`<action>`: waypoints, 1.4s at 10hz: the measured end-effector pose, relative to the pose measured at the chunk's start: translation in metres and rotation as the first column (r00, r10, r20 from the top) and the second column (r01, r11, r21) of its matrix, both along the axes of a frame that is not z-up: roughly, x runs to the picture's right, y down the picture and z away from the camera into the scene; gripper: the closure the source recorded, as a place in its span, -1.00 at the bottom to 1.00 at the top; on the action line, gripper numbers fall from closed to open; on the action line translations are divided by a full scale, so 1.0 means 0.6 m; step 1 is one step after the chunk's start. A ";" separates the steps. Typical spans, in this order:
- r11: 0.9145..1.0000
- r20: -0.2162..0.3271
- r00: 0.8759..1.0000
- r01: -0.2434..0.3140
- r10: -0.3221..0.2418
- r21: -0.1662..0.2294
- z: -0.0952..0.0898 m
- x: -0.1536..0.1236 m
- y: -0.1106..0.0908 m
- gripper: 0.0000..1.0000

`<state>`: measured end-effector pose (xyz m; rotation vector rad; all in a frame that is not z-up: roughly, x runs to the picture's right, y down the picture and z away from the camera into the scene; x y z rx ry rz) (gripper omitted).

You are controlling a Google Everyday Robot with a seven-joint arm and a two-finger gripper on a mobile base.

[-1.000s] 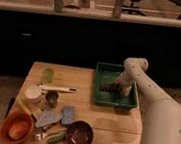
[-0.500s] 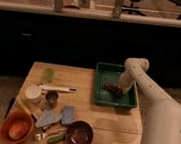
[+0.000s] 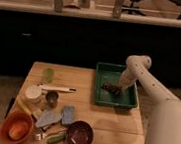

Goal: Place grapes in table surface

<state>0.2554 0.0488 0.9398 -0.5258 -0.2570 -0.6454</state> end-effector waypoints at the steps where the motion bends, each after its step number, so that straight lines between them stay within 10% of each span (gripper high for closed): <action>1: 1.000 -0.003 1.000 0.001 -0.001 0.006 -0.008 0.004 -0.006 0.96; 7: 1.000 -0.016 1.000 -0.015 0.015 0.019 -0.020 0.020 -0.017 0.29; 11: 0.999 -0.022 0.999 -0.029 0.029 0.023 -0.024 0.031 -0.019 0.20; 14: 0.999 -0.031 0.999 -0.039 0.040 0.031 -0.036 0.046 -0.022 0.56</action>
